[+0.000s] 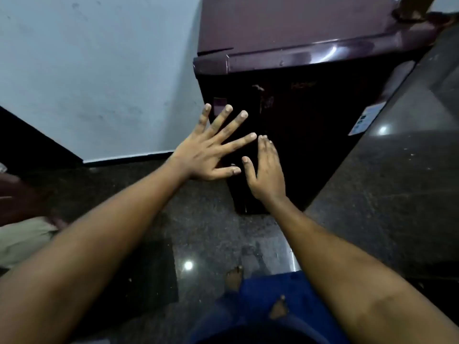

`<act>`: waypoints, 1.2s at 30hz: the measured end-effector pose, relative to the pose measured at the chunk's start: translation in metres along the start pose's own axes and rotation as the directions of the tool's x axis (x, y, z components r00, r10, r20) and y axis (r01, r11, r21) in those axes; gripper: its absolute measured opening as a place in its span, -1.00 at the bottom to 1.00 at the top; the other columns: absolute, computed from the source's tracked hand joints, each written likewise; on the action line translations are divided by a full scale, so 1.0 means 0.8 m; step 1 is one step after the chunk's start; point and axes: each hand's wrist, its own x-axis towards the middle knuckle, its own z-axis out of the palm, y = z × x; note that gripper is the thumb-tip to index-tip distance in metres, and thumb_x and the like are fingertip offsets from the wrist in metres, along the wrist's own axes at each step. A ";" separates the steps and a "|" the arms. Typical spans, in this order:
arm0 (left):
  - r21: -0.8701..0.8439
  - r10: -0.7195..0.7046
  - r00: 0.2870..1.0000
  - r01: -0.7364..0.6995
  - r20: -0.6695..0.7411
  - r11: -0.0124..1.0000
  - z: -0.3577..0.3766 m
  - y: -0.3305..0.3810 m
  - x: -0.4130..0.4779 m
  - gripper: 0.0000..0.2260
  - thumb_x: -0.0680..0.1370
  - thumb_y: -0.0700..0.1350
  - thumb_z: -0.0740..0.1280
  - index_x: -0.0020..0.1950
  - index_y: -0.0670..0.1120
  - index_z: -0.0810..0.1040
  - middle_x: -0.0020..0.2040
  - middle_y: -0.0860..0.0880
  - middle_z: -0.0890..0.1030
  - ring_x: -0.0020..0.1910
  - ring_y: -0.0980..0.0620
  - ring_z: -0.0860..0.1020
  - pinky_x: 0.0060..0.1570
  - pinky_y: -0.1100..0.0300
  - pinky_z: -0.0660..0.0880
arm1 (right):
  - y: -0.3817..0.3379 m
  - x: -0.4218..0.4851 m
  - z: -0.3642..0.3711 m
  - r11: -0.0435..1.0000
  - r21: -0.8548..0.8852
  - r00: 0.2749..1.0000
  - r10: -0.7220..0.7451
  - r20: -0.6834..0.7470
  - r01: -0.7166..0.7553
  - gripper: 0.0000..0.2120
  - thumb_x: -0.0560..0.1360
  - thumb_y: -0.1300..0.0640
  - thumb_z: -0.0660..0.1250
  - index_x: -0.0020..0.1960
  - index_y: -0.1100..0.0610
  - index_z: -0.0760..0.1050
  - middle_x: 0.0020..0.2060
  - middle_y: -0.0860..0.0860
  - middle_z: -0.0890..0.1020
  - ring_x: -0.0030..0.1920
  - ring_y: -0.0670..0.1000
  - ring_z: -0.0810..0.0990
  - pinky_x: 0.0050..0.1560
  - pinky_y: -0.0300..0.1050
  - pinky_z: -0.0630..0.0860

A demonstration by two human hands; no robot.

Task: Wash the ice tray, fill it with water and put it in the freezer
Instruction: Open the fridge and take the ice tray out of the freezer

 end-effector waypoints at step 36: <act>-0.533 0.117 0.960 0.038 0.254 0.845 0.028 -0.291 0.209 -0.37 0.67 0.30 -0.29 0.72 0.22 0.07 0.77 -0.03 -0.03 0.74 -0.14 -0.08 0.67 -0.19 -0.15 | -0.145 0.148 0.103 0.699 0.608 0.736 0.624 -0.263 -0.376 -0.46 0.65 -0.25 0.05 -0.21 0.17 0.45 -0.35 0.09 0.58 -0.28 0.13 0.59 -0.19 0.23 0.54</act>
